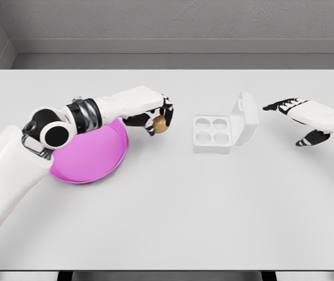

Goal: Pack egg into the box and close the box lid

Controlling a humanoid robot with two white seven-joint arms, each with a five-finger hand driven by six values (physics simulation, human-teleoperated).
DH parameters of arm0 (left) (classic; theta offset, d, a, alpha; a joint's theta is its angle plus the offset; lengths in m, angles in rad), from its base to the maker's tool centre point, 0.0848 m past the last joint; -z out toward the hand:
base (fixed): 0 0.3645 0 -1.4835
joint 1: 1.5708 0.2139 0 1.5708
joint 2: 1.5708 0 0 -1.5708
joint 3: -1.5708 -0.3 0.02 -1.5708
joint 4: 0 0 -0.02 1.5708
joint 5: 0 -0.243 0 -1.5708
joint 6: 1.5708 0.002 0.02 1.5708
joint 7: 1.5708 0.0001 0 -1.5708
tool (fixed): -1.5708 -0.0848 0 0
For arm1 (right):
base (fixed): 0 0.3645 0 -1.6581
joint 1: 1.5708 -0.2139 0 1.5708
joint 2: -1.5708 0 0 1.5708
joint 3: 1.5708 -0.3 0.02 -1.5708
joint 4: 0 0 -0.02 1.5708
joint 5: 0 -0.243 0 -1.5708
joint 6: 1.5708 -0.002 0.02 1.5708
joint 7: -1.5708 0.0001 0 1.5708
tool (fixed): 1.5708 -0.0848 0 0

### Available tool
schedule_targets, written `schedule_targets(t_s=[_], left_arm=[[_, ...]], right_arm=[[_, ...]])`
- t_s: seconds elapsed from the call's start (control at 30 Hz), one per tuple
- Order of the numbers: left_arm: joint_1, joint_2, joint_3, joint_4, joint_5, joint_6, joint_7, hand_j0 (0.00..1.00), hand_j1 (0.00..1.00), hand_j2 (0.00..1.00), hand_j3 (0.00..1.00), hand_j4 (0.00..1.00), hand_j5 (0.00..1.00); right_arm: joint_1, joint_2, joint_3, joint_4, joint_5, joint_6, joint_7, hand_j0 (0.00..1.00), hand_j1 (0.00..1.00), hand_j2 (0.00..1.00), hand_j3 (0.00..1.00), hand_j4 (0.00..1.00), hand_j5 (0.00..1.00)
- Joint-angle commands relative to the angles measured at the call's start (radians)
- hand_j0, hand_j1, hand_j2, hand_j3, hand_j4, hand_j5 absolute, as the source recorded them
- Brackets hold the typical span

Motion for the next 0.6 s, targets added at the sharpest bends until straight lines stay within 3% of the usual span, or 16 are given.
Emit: schedule_targets(t_s=[0.0,0.57], left_arm=[[0.002,-0.009,0.001,0.0,0.002,0.001,0.001,0.31,0.31,0.31,0.31,0.31,0.31],[-0.003,-0.073,0.001,0.0,-0.038,0.001,0.001,0.31,0.31,0.31,0.31,0.31,0.31]], right_arm=[[0.0,-0.001,0.0,0.0,-0.006,0.002,0.001,1.0,1.0,1.0,1.0,1.0,1.0],[0.0,-0.001,0.0,0.0,-0.006,0.002,-0.001,1.0,1.0,1.0,1.0,1.0,1.0]])
